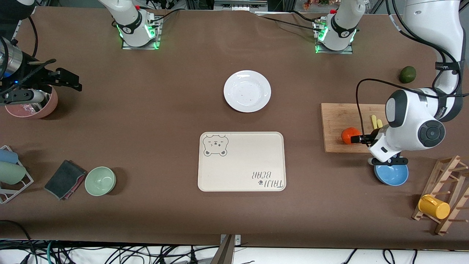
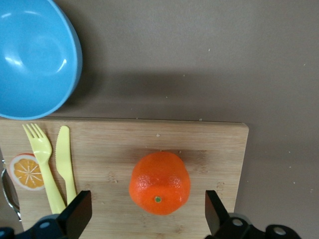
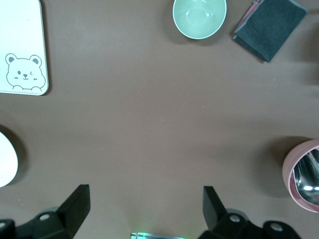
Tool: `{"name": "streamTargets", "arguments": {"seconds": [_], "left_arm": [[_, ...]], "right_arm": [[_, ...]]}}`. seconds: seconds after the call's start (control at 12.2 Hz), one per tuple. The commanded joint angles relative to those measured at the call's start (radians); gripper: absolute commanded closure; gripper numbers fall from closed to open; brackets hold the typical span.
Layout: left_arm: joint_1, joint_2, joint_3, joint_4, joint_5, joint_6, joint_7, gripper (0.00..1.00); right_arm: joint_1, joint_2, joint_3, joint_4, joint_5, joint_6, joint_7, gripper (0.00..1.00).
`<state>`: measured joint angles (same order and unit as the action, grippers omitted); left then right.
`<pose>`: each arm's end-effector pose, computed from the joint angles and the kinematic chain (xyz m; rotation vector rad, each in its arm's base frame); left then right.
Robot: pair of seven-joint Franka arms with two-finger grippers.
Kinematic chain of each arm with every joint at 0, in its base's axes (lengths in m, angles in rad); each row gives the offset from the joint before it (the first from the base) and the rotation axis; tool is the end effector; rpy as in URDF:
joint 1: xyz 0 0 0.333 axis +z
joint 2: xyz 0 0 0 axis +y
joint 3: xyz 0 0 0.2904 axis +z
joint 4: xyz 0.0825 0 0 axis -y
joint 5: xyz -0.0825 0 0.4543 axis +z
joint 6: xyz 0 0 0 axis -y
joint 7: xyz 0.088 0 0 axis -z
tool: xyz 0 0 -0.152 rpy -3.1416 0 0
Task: Place orange and plate with both arms
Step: 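Move the left gripper down over the orange on the cutting board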
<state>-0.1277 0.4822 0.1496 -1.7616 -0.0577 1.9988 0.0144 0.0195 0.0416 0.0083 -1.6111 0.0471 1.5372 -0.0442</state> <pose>0.6638 0.0089 0.1677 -3.1018 -0.0454 0.3729 0.6235 0.0246 0.5038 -3.0862 -0.1094 0.1779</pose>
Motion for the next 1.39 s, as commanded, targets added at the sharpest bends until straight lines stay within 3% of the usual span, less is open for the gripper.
{"name": "streamTargets", "arguments": {"seconds": [0.0,0.41,1.31], "left_arm": [[0.003,-0.011,-0.008,-0.088,-0.025,0.082,0.065,0.00],[0.008,-0.007,-0.025,-0.168,-0.039,0.184,0.075,0.00],[0.008,0.050,-0.033,-0.171,-0.039,0.209,0.075,0.00]], "right_arm": [[-0.004,-0.009,0.001,0.000,0.016,-0.012,-0.006,0.00],[-0.004,-0.008,0.001,0.000,0.016,-0.012,-0.006,0.00],[-0.004,-0.006,-0.001,-0.001,0.022,-0.014,-0.008,0.00]]}}
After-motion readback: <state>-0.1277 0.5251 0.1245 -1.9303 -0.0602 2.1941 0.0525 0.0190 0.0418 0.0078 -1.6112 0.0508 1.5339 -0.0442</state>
